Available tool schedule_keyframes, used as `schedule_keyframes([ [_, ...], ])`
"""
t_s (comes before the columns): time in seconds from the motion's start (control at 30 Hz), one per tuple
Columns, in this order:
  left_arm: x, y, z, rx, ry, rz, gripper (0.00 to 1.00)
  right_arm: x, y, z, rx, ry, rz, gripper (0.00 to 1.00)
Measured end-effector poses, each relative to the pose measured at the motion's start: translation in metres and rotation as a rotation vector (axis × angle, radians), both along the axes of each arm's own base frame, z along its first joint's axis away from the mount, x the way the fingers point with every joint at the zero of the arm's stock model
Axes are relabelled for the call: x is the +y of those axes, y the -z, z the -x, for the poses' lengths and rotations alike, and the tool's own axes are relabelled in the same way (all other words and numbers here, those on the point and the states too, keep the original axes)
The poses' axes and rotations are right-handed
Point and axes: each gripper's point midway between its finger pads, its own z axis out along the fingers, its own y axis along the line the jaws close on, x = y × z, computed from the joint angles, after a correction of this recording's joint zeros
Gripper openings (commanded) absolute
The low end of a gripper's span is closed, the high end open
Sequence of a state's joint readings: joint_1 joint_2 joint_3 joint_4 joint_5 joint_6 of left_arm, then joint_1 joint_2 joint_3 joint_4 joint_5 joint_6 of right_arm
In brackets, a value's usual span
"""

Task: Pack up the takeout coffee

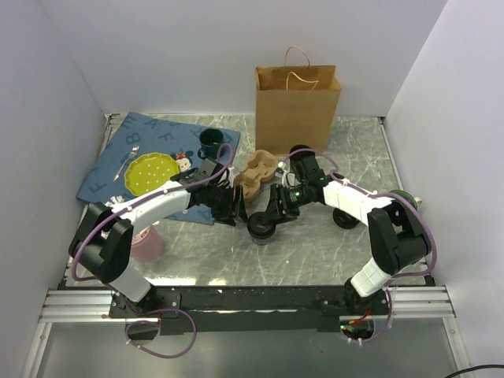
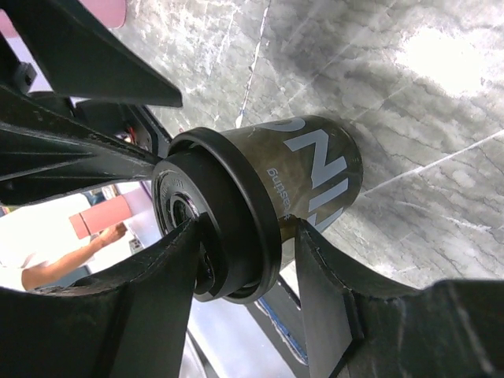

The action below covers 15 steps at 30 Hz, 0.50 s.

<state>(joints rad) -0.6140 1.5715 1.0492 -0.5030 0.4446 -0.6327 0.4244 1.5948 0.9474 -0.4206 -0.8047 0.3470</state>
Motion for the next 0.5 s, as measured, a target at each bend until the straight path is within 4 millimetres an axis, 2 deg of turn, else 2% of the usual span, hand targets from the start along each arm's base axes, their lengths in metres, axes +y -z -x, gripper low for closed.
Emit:
schedule_keyframes([
  [0.13,0.005,-0.009,-0.005,-0.024,-0.006,0.016,0.70,0.001,0.000,0.000,-0.007,-0.005,-0.001,0.54],
  [0.23,0.000,-0.022,-0.007,-0.050,0.016,0.074,0.71,0.001,-0.001,-0.001,-0.014,-0.010,-0.002,0.54],
  [0.37,-0.012,-0.035,-0.004,-0.068,0.067,0.158,0.70,0.001,-0.001,-0.001,-0.021,-0.015,-0.001,0.53],
  [0.5,-0.016,-0.036,0.000,-0.068,0.103,0.202,0.66,0.001,-0.001,-0.002,-0.024,-0.016,-0.001,0.54],
])
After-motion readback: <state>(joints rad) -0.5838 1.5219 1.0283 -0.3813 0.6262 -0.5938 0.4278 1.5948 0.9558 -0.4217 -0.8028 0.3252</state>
